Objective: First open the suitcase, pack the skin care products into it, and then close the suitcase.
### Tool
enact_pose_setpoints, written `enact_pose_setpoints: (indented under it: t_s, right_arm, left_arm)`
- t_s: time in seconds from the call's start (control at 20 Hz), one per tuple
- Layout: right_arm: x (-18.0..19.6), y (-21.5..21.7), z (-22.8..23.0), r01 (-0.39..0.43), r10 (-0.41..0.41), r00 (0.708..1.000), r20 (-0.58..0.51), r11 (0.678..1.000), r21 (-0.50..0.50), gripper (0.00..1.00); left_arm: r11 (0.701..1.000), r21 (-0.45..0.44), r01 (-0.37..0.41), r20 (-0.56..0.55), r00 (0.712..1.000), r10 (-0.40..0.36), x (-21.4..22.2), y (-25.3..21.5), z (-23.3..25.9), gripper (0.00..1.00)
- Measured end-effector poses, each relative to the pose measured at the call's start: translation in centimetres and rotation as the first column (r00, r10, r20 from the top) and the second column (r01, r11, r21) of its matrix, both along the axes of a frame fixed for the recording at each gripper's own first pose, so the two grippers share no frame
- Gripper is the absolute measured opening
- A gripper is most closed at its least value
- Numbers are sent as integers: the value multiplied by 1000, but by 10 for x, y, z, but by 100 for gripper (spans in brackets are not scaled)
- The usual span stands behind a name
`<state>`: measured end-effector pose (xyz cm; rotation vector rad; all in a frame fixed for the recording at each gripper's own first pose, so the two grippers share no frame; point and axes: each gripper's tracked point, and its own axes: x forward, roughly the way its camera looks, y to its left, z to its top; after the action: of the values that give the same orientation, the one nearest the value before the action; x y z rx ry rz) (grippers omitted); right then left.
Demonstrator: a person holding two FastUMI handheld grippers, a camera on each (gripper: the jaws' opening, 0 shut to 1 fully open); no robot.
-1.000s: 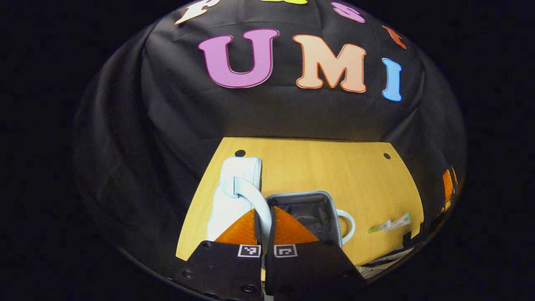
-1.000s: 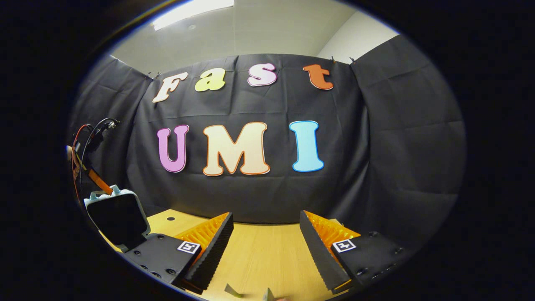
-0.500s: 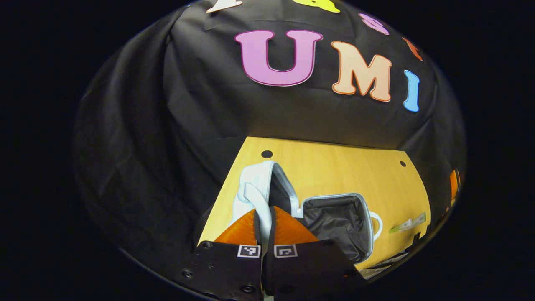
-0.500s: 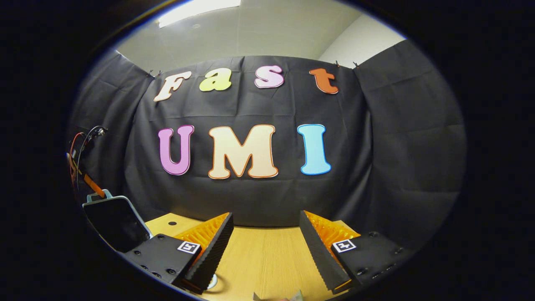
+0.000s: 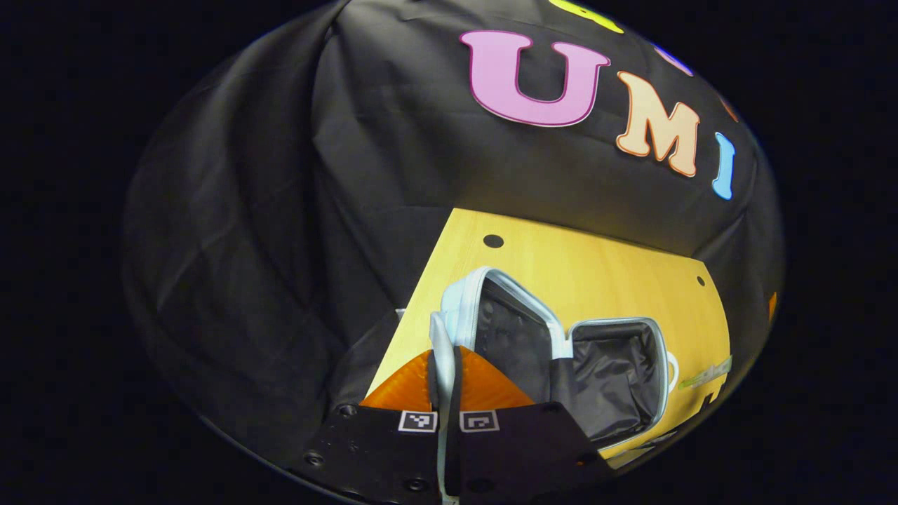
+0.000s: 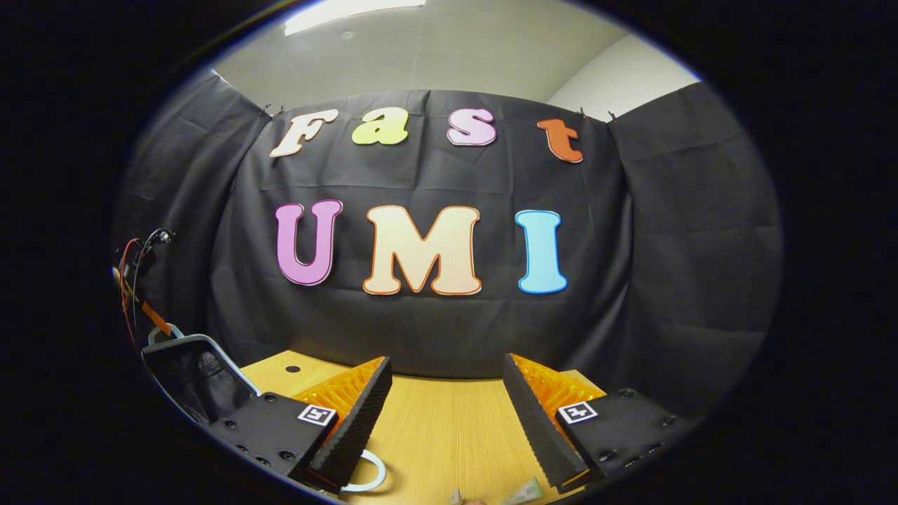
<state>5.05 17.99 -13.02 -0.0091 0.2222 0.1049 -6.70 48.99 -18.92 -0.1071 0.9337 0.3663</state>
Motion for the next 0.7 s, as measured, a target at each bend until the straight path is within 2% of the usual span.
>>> enact_pose_setpoints:
  t_s: [0.2, 0.25, 0.55, 0.65, 0.7]
  right_arm:
    - [-5, 5, -10, -12, 11, 1000, -30, 1000, -22, 96]
    - [-5, 4, -12, -10, 10, 999, -35, 1000, -21, 99]
    - [-5, 2, -15, -9, 7, 999, -50, 1000, -29, 98]
    - [-5, -3, -16, -3, 1, 999, -54, 1000, -29, 99]
    - [-4, -5, -16, -1, -1, 998, -56, 1000, -26, 99]
  left_arm:
    - [997, -31, -64, -51, 997, 63, -11, 24, -35, 0]
    - [996, -35, -76, -64, 995, 74, -17, 29, -43, 0]
    - [983, -23, -182, -104, 978, 178, -34, 54, -90, 0]
    - [976, 17, -217, -90, 972, 218, -43, 63, -94, 0]
    - [972, 57, -228, -71, 970, 232, -45, 69, -93, 7]
